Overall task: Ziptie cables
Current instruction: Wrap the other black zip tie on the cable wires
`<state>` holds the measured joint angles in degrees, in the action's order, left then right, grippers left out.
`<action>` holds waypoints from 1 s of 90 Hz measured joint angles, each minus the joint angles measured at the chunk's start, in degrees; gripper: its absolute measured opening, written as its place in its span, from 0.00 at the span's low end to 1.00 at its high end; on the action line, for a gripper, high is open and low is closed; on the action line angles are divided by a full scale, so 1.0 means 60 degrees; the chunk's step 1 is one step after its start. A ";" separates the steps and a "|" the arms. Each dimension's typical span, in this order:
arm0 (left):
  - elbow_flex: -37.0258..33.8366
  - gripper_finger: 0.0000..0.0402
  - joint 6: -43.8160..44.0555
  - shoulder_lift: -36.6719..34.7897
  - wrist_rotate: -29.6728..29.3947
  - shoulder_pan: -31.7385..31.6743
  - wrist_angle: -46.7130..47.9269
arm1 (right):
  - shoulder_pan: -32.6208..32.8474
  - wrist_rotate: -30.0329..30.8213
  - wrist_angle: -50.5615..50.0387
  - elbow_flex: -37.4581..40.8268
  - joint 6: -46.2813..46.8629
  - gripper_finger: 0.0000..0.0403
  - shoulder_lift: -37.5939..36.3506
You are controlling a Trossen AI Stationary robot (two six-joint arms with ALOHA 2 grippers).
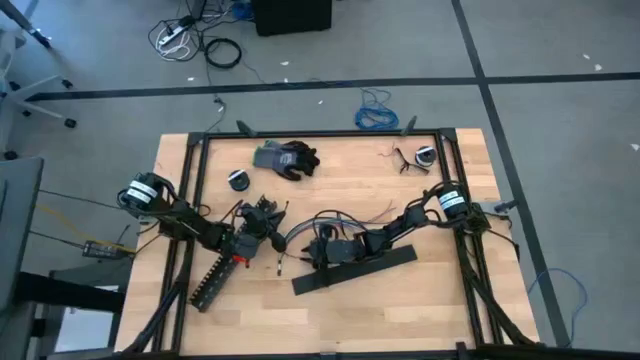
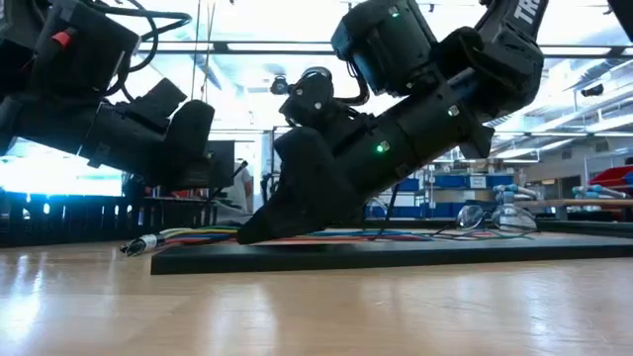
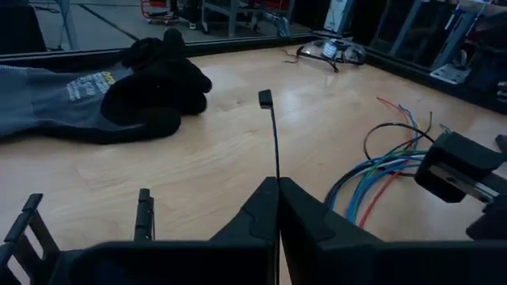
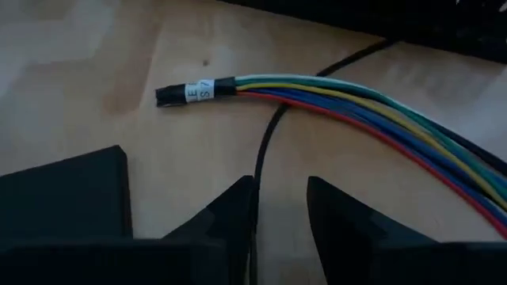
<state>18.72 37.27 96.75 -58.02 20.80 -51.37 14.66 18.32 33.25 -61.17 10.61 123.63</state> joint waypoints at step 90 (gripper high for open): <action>0.0343 0.00 -0.0701 0.0004 0.2123 0.0000 0.0561 | -0.0440 0.0062 -0.1577 -0.0809 -0.2316 0.00 -0.0051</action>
<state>20.78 33.06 96.77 -45.29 20.80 -48.01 12.02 18.70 23.79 -66.02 -3.29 123.33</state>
